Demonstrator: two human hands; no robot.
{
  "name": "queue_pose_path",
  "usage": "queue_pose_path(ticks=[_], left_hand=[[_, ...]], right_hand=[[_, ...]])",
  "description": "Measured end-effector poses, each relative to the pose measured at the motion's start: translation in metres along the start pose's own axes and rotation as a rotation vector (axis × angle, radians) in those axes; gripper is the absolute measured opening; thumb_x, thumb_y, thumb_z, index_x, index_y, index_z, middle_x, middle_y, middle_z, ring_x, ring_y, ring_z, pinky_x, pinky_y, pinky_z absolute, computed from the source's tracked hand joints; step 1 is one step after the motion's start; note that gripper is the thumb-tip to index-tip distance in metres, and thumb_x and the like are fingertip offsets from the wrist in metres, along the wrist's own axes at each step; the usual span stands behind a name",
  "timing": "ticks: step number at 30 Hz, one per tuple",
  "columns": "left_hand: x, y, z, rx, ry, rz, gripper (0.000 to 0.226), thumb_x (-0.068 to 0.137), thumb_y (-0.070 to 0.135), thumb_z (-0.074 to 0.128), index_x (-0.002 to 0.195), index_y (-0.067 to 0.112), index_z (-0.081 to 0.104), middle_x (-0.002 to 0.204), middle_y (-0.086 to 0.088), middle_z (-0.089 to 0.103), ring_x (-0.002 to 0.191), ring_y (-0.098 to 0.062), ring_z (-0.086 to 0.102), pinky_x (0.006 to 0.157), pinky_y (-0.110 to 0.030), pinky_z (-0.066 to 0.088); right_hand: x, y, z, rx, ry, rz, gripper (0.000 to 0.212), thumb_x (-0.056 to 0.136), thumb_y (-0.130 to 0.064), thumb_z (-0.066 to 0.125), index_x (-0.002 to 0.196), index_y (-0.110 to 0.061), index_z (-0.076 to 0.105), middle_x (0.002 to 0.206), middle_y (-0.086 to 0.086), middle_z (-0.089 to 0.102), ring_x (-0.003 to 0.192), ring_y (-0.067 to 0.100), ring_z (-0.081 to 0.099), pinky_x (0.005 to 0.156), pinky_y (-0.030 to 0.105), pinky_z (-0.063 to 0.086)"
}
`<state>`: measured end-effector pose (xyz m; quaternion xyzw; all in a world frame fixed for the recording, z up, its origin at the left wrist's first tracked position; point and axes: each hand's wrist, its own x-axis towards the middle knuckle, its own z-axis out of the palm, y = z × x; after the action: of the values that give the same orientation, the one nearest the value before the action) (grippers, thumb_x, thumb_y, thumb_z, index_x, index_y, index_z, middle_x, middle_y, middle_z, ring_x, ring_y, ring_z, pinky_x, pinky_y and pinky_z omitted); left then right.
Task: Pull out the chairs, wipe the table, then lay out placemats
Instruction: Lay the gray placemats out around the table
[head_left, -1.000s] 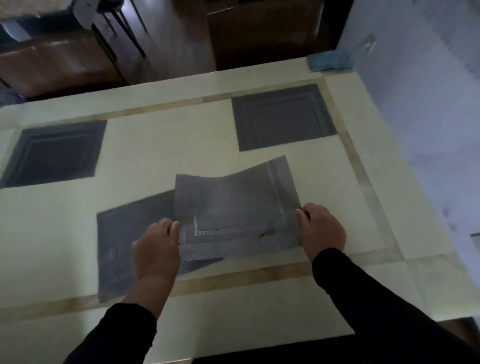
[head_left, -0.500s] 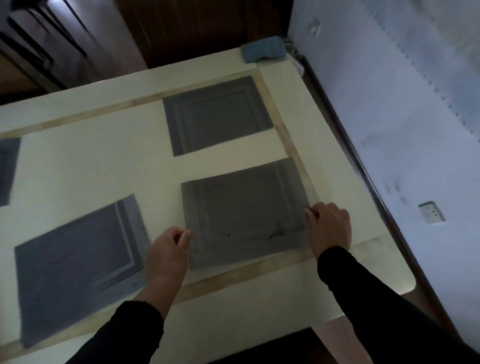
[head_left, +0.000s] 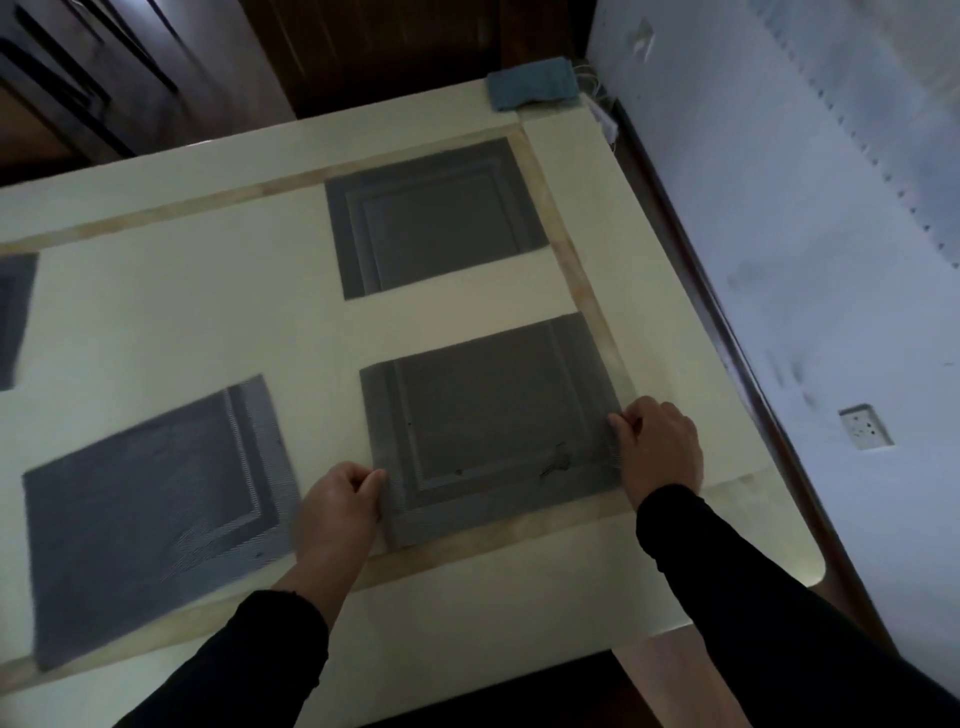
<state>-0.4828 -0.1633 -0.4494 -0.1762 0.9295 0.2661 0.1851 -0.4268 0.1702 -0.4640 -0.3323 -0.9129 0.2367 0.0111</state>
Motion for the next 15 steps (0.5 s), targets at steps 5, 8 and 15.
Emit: queue_pose_path(ticks=[5,8,15], left_hand=[[0.0011,0.0008,0.0015,0.053,0.026,0.009,0.027,0.094,0.048,0.058,0.08,0.026,0.063,0.076,0.004,0.066,0.075,-0.022,0.062,0.066,-0.034,0.046],[0.001,0.0016,0.0027,0.078,0.028,0.017,0.027,0.096,0.048,0.057,0.081,0.025,0.061,0.078,0.003,0.065,0.076,-0.021,0.06,0.066,-0.034,0.044],[-0.0041,0.0069,-0.0006,0.124,0.036,0.02,0.027,0.098,0.046,0.053,0.085,0.023,0.058,0.084,0.002,0.062,0.076,-0.018,0.052,0.064,-0.032,0.034]], right_hand=[[-0.0014,-0.0008,0.0,-0.004,-0.004,0.001,0.024,0.093,-0.039,0.062,0.081,-0.02,0.053,0.082,-0.001,0.046,0.085,0.033,0.05,0.07,0.04,0.043],[-0.0012,-0.002,0.0002,-0.009,0.002,0.005,0.025,0.094,-0.039,0.061,0.081,-0.019,0.053,0.082,0.0,0.047,0.085,0.033,0.051,0.069,0.04,0.043],[-0.0025,-0.0082,0.0021,-0.046,0.023,0.026,0.022,0.094,-0.036,0.062,0.091,-0.016,0.053,0.095,0.009,0.056,0.093,0.035,0.051,0.074,0.043,0.044]])
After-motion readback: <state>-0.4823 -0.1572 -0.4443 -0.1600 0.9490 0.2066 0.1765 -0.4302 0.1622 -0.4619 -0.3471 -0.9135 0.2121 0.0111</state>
